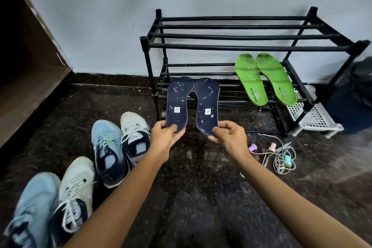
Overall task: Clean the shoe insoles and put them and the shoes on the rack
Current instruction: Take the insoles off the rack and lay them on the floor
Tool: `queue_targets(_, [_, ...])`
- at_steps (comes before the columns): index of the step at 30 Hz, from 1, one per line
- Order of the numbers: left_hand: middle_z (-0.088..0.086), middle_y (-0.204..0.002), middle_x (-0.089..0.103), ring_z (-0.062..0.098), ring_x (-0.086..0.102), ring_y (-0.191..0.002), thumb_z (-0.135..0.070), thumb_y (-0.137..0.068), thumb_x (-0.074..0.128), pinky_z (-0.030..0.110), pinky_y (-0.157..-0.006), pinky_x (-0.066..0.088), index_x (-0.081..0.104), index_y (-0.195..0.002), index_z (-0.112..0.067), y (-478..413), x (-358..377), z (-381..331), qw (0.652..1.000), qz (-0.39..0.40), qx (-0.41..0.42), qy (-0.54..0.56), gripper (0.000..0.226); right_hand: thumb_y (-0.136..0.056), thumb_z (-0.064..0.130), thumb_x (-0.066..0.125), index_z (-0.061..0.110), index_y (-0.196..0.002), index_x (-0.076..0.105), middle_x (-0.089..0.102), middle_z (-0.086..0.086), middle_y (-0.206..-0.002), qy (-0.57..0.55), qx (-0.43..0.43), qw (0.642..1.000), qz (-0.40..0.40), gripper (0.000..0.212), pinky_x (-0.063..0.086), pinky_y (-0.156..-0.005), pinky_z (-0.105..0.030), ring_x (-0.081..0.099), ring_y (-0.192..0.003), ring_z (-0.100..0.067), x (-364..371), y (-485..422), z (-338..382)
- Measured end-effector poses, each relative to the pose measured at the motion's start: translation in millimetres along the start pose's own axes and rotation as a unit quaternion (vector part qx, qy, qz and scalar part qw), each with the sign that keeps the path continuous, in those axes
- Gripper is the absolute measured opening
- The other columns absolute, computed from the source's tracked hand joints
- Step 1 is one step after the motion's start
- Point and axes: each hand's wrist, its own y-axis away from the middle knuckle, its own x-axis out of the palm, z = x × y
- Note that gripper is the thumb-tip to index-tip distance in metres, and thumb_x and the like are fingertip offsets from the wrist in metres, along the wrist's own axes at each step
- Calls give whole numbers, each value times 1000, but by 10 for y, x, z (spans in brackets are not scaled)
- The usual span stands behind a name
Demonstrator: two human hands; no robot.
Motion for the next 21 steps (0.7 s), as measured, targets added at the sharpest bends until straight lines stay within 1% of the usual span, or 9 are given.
queue_targets(3, [13,-109,69,19,73,-90,3,-95,55,23,-73,58,51,-113,0,315,-171,208,1000,5,12,3,19,-86,-7,57,-3,-95,61,69,-21,-79,-18,-4,1000,13,10,55,-61,-20,67,-70,-17,-77,314,-197])
queue_targets(7, [15,-110,70,26,71,-96,1,-95,57,30,-77,59,50,-114,0,641,-401,612,1000,2,11,-4,21,-88,-7,56,-2,-94,61,65,-26,-81,-24,8,1000,19,10,55,-61,-21,65,-73,-23,-173,686,-509])
queue_targets(10, [16,-107,70,26,72,-93,3,-95,56,31,-74,59,50,-112,-2,797,-531,911,1000,-12,-8,-11,19,-87,-9,55,1,-92,61,64,-20,-75,-14,20,1000,11,13,56,-63,-25,65,-68,-17,-215,869,-758])
queue_targets(12, [16,-107,69,26,72,-91,4,-95,55,31,-73,59,49,-112,-2,870,-608,1093,999,-25,-23,-13,19,-86,-9,56,5,-89,63,63,-15,-69,4,32,999,-1,15,57,-64,-27,64,-67,-17,-249,954,-923])
queue_targets(17, [14,-106,67,28,70,-96,5,-96,53,31,-73,58,49,-109,-4,967,-793,1480,996,-52,-59,-32,16,-85,-8,55,8,-84,66,63,3,-58,49,89,995,-2,19,58,-69,-35,64,-65,-12,-360,1089,-1304])
queue_targets(19, [13,-105,66,27,69,-93,5,-96,52,31,-72,58,48,-108,-4,974,-871,1618,993,-70,-81,-39,15,-85,-7,55,7,-84,66,67,-1,-64,63,119,991,1,17,58,-67,-33,67,-70,-15,-381,1100,-1430])
queue_targets(21, [14,-106,64,27,69,-89,6,-96,52,31,-71,58,49,-108,-5,962,-947,1746,989,-97,-104,-48,16,-84,-6,57,5,-84,65,71,-10,-79,75,157,985,-5,14,57,-63,-30,69,-76,-20,-379,1085,-1524])
